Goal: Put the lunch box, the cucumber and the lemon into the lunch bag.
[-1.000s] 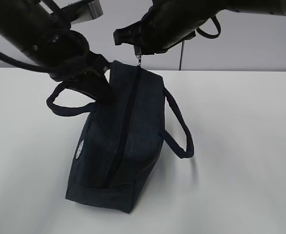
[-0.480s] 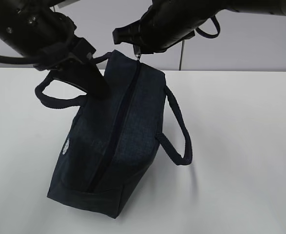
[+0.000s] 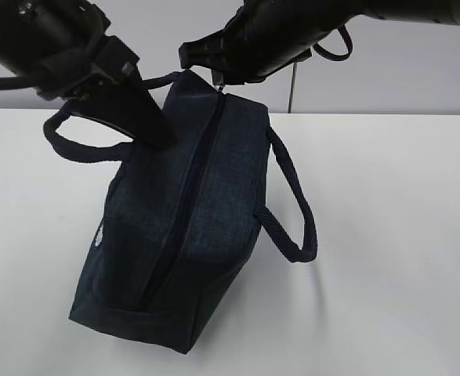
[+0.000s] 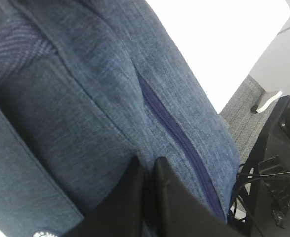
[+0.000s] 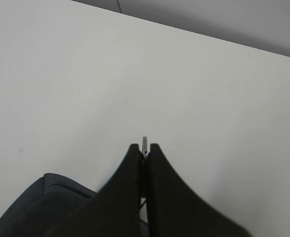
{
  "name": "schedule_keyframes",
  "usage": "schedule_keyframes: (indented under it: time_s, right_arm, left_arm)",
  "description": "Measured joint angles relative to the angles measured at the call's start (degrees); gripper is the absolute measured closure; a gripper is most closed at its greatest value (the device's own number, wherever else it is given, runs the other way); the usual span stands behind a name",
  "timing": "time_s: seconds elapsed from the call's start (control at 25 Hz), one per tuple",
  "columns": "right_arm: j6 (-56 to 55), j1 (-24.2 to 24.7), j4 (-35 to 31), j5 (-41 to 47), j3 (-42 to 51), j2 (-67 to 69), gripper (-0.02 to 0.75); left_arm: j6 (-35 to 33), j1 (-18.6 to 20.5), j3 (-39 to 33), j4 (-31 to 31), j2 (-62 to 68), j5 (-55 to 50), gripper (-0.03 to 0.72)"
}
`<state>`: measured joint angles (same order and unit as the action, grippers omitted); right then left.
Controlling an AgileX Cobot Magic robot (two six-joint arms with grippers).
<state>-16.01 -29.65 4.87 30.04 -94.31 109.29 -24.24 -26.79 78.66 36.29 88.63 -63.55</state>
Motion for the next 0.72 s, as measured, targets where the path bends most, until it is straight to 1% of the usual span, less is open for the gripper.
schedule_keyframes:
  time_s: [0.28, 0.72]
  right_arm:
    - [0.0, -0.1, -0.3, -0.4, 0.0, 0.0, 0.738]
    - [0.0, -0.1, -0.5, -0.7, 0.0, 0.0, 0.738]
  left_arm:
    - [-0.1, 0.0, 0.0, 0.4, -1.8, -1.4, 0.694]
    - [-1.0, 0.1, 0.0, 3.5, -2.4, -3.1, 0.694]
